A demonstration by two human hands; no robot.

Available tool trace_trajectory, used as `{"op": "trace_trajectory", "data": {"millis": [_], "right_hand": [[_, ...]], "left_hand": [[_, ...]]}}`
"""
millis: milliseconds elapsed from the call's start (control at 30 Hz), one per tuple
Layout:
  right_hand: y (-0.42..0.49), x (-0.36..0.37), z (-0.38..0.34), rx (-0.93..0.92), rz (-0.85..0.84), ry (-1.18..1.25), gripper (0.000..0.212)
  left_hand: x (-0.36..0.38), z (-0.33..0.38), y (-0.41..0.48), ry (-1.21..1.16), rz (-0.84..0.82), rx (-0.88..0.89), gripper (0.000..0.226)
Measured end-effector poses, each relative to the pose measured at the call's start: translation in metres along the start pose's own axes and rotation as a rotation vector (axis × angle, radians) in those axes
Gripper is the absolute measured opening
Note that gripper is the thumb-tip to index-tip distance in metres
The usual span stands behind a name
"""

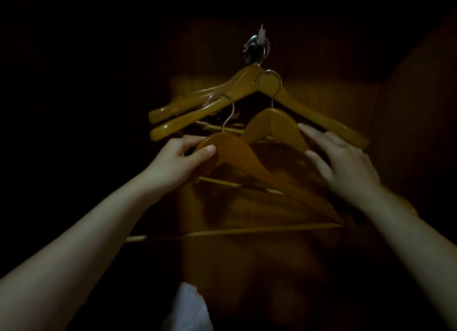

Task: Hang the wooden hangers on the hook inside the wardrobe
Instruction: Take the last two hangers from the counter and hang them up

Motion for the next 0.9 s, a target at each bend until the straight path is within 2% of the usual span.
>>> {"op": "trace_trajectory", "data": {"millis": [200, 433, 633, 900], "right_hand": [[0.041, -0.02, 0.018, 0.004, 0.145, 0.176, 0.056], [0.088, -0.023, 0.035, -0.055, 0.069, 0.316, 0.054], [0.092, -0.027, 0.04, 0.001, 0.007, 0.584, 0.054], [0.119, -0.012, 0.037, 0.102, 0.008, 0.51, 0.053]], "left_hand": [[-0.01, 0.03, 0.025, -0.003, 0.031, 0.061, 0.022], [-0.017, 0.054, 0.047, 0.05, 0.053, 0.1, 0.023], [-0.026, 0.057, 0.057, 0.057, 0.057, 0.112, 0.016], [-0.023, 0.064, 0.066, 0.078, 0.067, 0.135, 0.027]]}}
Point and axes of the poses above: each hand's wrist, its own y-axis towards the middle knuckle, its own x-axis out of the palm, z = x × y, the point moved 3 cm from there along y, towards the middle knuckle, and after that the axes turned 5 degrees about -x, right-handed, at the moved point
